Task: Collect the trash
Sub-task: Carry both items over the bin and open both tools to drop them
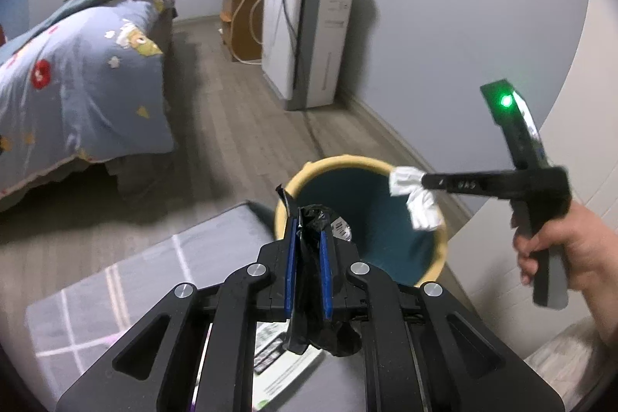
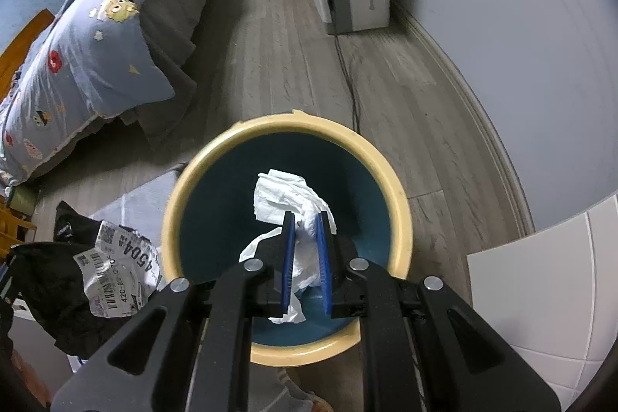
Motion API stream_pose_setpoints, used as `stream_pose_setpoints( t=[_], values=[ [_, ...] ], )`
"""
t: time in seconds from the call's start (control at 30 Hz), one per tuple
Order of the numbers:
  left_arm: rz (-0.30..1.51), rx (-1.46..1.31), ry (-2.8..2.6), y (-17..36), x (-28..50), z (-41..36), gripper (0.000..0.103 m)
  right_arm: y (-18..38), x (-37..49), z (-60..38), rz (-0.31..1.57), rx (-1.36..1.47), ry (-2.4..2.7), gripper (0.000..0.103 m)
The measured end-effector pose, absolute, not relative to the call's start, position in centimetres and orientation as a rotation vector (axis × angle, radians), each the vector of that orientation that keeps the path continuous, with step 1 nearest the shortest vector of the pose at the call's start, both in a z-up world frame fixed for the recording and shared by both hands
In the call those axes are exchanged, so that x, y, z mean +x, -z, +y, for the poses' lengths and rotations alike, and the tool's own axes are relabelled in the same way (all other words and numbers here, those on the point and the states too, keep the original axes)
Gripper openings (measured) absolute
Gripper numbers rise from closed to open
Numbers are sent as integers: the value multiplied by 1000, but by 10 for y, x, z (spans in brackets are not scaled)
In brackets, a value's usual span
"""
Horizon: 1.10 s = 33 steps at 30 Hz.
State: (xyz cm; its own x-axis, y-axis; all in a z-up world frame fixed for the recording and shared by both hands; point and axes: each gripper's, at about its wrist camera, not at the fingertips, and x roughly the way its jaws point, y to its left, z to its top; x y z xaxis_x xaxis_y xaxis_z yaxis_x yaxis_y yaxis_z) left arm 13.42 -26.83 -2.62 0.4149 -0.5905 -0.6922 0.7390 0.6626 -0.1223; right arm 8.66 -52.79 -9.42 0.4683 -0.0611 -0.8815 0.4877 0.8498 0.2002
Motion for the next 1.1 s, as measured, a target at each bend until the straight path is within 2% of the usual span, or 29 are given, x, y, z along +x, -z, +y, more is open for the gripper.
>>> stream_pose_setpoints(
  t=[0.3, 0.67, 1.1],
  values=[
    [764, 131, 884, 37, 138, -292, 12, 105, 85, -537, 1065, 450, 391, 11],
    [742, 283, 842, 75, 128, -335, 12, 107, 87, -533, 1009, 387, 429, 11],
    [797, 329, 838, 103, 134, -354, 12, 130, 96, -536, 1073, 390, 465, 11]
  ],
)
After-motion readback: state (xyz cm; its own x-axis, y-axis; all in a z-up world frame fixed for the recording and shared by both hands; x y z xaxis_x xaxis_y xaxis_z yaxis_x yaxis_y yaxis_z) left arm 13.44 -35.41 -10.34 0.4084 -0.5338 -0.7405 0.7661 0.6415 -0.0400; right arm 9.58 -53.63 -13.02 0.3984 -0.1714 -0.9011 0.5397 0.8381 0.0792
